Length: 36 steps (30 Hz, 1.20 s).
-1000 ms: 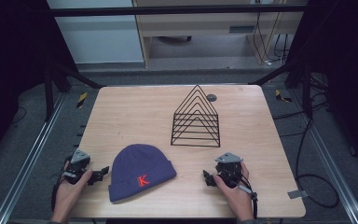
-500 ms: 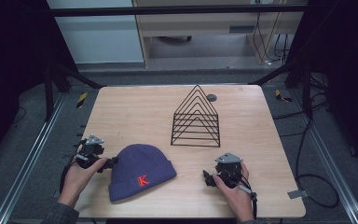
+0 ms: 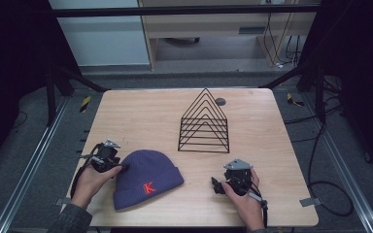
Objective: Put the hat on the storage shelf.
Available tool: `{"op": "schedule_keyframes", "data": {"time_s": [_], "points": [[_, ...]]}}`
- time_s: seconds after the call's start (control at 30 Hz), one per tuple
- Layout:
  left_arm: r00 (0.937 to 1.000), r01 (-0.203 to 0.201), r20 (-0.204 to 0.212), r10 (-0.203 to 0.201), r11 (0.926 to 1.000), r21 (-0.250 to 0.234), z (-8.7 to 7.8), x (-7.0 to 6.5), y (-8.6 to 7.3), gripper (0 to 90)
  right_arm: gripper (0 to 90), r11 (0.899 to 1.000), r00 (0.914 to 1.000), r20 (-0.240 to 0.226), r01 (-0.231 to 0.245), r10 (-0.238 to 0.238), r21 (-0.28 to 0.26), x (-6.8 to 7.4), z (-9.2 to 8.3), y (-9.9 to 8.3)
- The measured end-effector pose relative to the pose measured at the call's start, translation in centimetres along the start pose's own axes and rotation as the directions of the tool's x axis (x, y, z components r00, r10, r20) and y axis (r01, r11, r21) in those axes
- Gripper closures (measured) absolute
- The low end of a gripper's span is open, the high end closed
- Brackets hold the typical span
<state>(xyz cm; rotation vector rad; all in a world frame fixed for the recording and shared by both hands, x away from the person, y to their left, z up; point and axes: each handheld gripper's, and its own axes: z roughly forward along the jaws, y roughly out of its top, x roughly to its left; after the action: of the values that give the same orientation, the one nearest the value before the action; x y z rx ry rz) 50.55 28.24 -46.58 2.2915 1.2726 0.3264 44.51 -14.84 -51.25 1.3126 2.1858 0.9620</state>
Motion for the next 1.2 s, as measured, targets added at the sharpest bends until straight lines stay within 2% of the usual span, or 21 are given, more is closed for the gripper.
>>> {"op": "schedule_keyframes", "data": {"time_s": [0.2, 0.37, 0.4, 0.53, 0.63, 0.8, 0.93, 1.07, 1.2], "points": [[1.0, -0.001, 0.01, 0.0, 0.9999, 0.015, 0.3, -0.2, 0.0, 50.9, 7.4, 1.0, 1.0, 0.0, 0.0, 0.0, 0.0, 0.0, 0.0, 0.0], [0.9994, -0.003, 0.035, 0.003, 0.9998, 0.02, 0.5, -0.3, 0.0, 63.0, 7.4, 1.0, 1.0, 0.0, 0.0, 0.0, 0.0, 0.0, 0.0, 0.0], [0.9993, -0.009, 0.038, 0.009, 0.9999, 0.01, 0.4, -0.4, 0.0, 70.2, 7.4, 1.0, 1.0, 0.002, 0.002, -0.002, 0.0, 0.0, 0.0, 0.0], [0.9989, -0.028, 0.039, 0.028, 0.9996, 0.01, 0.4, -0.6, -0.1, 76.7, 7.4, 1.0, 1.0, -0.002, 0.008, -0.008, -0.001, 0.1, 0.0, 0.0], [0.9987, -0.041, 0.033, 0.04, 0.9991, 0.008, 0.3, -0.7, 0.0, 78.1, 7.4, 1.0, 1.0, -0.002, 0.006, -0.006, -0.001, 0.1, 0.0, 0.0], [0.998, -0.06, 0.015, 0.061, 0.9979, -0.025, -0.3, -1.1, -0.1, 80.0, 7.4, 1.0, 1.0, -0.002, 0.006, -0.006, -0.001, 0.1, 0.0, 0.0], [0.9938, -0.111, -0.01, 0.111, 0.993, -0.04, -1.0, -1.9, 0.1, 80.4, 7.4, 1.0, 1.0, -0.003, 0.007, -0.007, 0.0, 0.1, 0.0, 0.0], [0.9907, -0.136, -0.023, 0.134, 0.988, -0.074, -2.2, -2.6, 0.6, 80.7, 7.4, 1.0, 1.0, -0.003, 0.008, -0.008, 0.0, 0.1, 0.0, 0.0], [0.9837, -0.179, -0.038, 0.176, 0.9788, -0.1, -3.6, -3.5, 1.4, 80.8, 7.3, 1.0, 0.9999, -0.004, 0.009, -0.009, -0.001, 0.1, 0.0, 0.0]]}}
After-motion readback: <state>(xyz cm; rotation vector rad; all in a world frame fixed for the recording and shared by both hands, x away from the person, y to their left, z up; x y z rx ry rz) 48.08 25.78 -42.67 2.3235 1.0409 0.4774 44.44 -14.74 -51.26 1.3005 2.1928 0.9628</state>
